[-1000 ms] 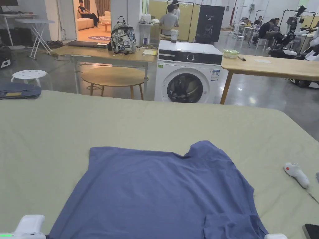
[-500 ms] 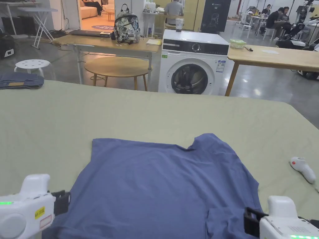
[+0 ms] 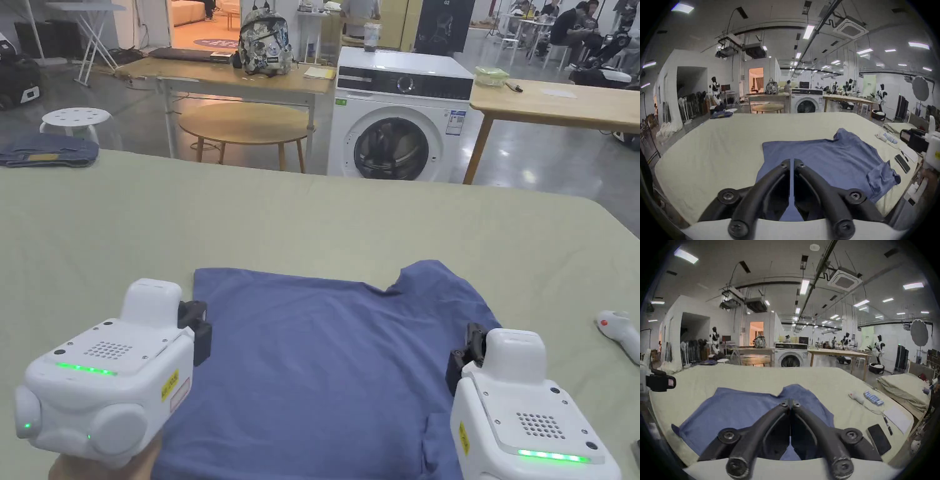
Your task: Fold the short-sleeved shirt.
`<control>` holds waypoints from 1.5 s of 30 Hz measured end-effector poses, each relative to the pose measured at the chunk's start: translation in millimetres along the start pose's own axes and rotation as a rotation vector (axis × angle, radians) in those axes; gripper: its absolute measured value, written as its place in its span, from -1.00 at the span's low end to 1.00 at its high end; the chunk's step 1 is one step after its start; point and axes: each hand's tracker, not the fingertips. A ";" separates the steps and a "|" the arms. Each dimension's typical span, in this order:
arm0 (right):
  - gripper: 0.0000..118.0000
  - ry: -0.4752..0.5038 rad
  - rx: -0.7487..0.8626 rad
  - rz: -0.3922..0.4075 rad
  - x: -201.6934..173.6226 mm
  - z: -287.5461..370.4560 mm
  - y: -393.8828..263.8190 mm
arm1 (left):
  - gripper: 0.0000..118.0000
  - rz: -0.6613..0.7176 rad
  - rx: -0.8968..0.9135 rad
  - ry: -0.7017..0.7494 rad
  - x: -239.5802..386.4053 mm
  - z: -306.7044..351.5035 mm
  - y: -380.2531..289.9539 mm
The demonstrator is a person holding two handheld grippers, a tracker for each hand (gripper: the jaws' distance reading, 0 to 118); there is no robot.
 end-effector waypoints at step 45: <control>-1.00 0.010 -0.270 -0.007 23.0 -18.0 -65.9 | -0.02 0.166 -0.729 0.170 -106.8 -50.8 -127.0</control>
